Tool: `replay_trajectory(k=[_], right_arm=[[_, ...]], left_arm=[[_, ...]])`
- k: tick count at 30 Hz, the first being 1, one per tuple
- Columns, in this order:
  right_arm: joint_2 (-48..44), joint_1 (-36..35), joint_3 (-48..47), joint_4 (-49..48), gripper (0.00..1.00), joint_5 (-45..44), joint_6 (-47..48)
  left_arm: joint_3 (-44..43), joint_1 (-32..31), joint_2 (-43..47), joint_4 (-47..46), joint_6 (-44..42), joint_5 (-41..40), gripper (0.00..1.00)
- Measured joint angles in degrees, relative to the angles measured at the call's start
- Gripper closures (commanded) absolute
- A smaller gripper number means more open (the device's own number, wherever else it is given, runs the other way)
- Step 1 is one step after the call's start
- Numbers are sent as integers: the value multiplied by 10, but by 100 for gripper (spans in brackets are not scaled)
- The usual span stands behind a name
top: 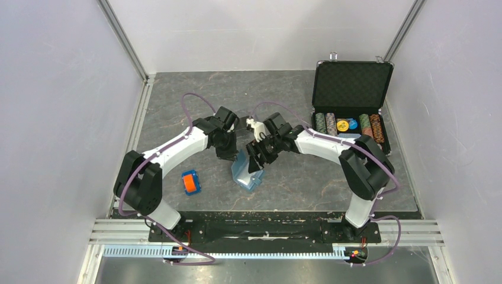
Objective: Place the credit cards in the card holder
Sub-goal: Close the card holder at the center of the board.
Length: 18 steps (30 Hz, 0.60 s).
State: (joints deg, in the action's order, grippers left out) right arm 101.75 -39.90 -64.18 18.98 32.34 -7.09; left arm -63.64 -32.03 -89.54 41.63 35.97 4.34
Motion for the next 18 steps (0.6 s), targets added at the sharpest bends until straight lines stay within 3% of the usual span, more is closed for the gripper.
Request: replay_trajectory(k=[5,14,18], right_arm=[[26,-18,-25,0,48,9,-2],[63,-18,-16,6,66,87,14],[63,-19,-12,24,79,122,42]], left_arm=[[0,0,-3,-2,0,0,98],[0,0,-9,-13,0,2,98],[0,0,-15,-16,0,3,98]])
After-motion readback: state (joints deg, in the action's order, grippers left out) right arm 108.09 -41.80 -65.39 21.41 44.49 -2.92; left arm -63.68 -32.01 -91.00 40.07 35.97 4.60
